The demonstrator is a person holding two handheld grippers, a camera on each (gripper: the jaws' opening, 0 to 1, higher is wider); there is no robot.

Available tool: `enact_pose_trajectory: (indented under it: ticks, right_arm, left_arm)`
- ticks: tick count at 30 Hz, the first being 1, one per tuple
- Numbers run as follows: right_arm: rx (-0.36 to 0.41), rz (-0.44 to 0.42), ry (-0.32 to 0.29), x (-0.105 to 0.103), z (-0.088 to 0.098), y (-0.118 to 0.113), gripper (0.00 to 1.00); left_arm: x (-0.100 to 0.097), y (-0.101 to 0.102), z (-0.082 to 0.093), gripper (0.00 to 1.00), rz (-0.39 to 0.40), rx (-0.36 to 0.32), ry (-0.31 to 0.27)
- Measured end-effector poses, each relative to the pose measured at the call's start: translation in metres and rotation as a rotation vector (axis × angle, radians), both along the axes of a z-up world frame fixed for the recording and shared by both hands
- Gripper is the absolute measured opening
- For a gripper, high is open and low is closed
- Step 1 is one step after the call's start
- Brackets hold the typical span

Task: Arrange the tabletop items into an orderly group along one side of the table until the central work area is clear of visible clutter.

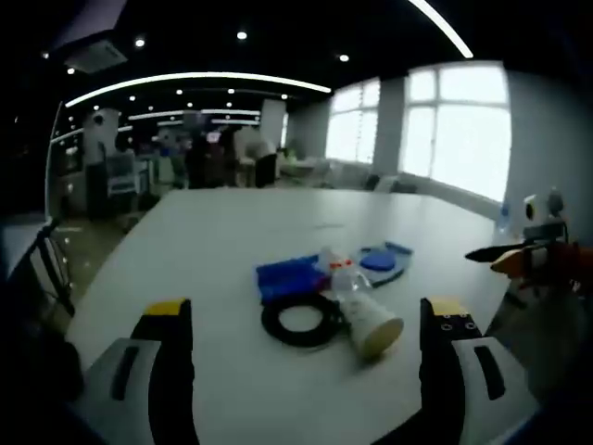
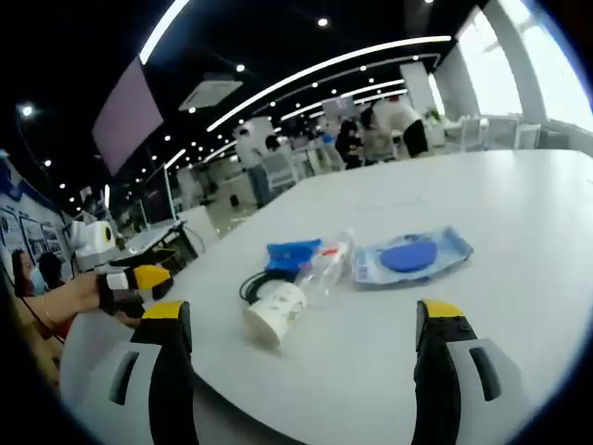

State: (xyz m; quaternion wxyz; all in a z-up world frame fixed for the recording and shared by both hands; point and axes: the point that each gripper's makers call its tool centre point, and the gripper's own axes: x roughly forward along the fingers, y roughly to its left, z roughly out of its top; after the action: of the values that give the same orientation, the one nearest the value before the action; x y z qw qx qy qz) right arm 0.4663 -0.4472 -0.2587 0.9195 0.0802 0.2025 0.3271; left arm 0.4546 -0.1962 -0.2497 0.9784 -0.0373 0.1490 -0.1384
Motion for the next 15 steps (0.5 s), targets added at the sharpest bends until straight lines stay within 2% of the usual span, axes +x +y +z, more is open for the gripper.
enact_pose_trajectory:
  ticks: [4,15]
  right_arm:
    - [0.002,-0.004,0.004,0.0000,-0.0002,-0.0003,1.00]
    - [0.024,-0.028,0.009,0.0042,0.0008,-0.0048,1.00]
  left_arm:
    - [-0.0002,-0.0032,-0.0021,0.99,-0.014,0.027,0.007]
    - [0.0003,-0.0022,-0.0030,0.99,-0.009,0.014,0.015]
